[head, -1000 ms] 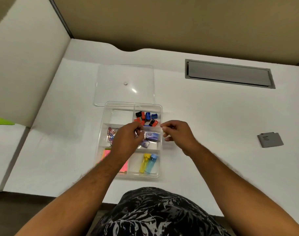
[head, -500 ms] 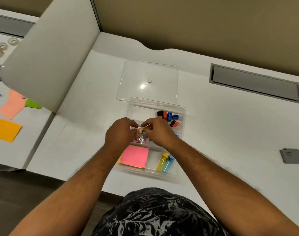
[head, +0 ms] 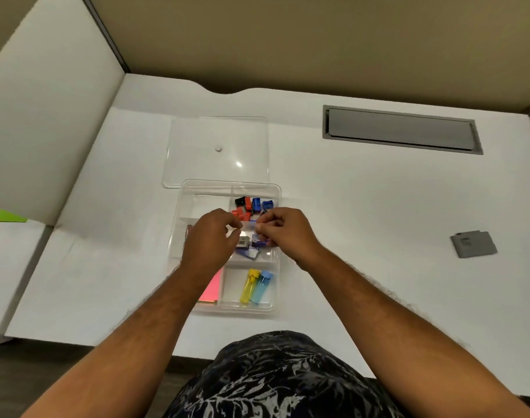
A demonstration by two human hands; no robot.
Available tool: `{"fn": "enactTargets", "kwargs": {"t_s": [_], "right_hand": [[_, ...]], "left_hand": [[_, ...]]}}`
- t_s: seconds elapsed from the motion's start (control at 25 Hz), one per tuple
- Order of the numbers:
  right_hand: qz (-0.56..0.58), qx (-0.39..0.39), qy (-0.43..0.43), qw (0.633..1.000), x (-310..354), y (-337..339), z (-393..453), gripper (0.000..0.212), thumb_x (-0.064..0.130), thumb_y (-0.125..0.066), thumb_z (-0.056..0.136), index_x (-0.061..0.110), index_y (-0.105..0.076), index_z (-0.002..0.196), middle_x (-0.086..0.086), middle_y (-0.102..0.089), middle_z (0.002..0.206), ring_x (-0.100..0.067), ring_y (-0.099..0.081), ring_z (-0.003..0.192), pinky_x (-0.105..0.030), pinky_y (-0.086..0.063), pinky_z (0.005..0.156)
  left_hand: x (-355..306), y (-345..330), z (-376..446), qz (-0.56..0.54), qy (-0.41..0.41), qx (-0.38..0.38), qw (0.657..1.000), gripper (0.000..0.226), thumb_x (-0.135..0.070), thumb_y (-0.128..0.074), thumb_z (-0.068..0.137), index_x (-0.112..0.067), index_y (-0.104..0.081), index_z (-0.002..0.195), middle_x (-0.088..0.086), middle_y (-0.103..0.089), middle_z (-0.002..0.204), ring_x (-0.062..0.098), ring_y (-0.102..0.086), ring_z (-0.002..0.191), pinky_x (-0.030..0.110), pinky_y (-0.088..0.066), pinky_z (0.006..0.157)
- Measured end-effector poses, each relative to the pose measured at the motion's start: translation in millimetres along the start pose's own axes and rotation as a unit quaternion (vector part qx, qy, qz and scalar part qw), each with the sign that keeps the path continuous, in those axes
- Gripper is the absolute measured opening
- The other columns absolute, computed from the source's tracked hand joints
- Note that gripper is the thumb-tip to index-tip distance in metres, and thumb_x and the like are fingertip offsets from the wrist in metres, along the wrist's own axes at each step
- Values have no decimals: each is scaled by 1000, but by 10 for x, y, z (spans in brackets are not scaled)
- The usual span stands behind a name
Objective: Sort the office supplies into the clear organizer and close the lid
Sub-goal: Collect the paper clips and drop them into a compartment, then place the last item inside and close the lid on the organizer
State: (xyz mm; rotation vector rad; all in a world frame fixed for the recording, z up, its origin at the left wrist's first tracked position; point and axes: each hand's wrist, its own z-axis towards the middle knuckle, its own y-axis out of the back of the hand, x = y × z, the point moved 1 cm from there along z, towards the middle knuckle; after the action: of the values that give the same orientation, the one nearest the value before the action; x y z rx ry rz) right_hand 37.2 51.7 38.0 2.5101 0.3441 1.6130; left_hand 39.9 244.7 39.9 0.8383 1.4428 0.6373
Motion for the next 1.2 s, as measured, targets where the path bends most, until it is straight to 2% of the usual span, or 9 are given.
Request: {"fn": "enactTargets", "kwargs": {"t_s": [0.2,0.36,0.52,0.68,0.8,0.88,1.04,1.12,1.2], "right_hand": [[12,-57,-27,998,-442,853,-204,7,17,-76,86,20,-77,92,-3,-78,85,-25,-75,83,-41,-62,75],[-12,-112,-34,993,-803,1627,-327,5,26,-75,85,28,-77,90,7,-76,87,-15,-73,87,-34,-58,77],[-35,-189,-51,980,-1182,2488,-473,6,23,-73,88,26,-76,92,11,-75,92,-11,-70,88,-32,-57,82],[-58,-271,-77,958,-1609,3343,-593,13,17,-70,90,23,-73,101,12,-72,93,-9,-68,86,-37,-58,89],[-71,-308,-89,944,-1866,3820,-658,16,14,-70,89,23,-71,103,8,-70,103,-9,-67,93,-37,-56,96],[-111,-314,-99,938,-2004,4047,-675,22,14,-69,86,24,-70,105,3,-70,112,-12,-66,101,-37,-55,96],[-216,-329,-140,909,-2170,4239,-651,45,16,-70,85,20,-62,129,-5,-57,136,-30,-50,126,-42,-49,101],[-233,-326,-150,904,-2183,4199,-633,45,16,-69,86,21,-60,130,-6,-55,136,-32,-48,127,-45,-50,100],[-242,-321,-140,905,-2205,4119,-606,42,12,-68,86,22,-61,127,-9,-56,130,-32,-52,122,-45,-52,96]], "left_hand": [[-707,-557,118,-55,-28,57,996,14,-25,-75,88,-28,-72,102,-13,-67,97,7,-61,84,30,-54,76],[-1400,-1140,209,-101,-31,115,988,14,-27,-75,88,-30,-71,100,-15,-69,99,5,-66,85,25,-52,79],[-2089,-1751,295,-149,-21,186,971,15,-25,-73,87,-31,-70,101,-16,-71,99,4,-68,85,19,-50,71],[-2713,-2427,360,-211,3,284,935,23,-23,-72,88,-28,-69,110,-11,-73,104,9,-69,85,28,-53,71],[-3039,-2864,369,-285,73,329,897,23,-21,-71,90,-22,-70,114,-1,-73,105,17,-68,88,39,-59,79],[-3217,-3093,372,-313,115,344,878,23,-20,-69,93,-18,-69,115,4,-69,102,18,-66,88,37,-59,80],[-3465,-3340,401,-319,166,324,875,27,-15,-65,92,-13,-66,119,9,-68,103,19,-65,85,35,-57,73],[-3575,-3386,395,-319,190,309,876,29,-12,-63,93,-10,-64,122,11,-68,103,21,-64,84,36,-56,71],[-3658,-3435,368,-312,195,311,876,32,-13,-60,94,-12,-63,126,10,-68,110,24,-66,89,39,-60,76]]}}
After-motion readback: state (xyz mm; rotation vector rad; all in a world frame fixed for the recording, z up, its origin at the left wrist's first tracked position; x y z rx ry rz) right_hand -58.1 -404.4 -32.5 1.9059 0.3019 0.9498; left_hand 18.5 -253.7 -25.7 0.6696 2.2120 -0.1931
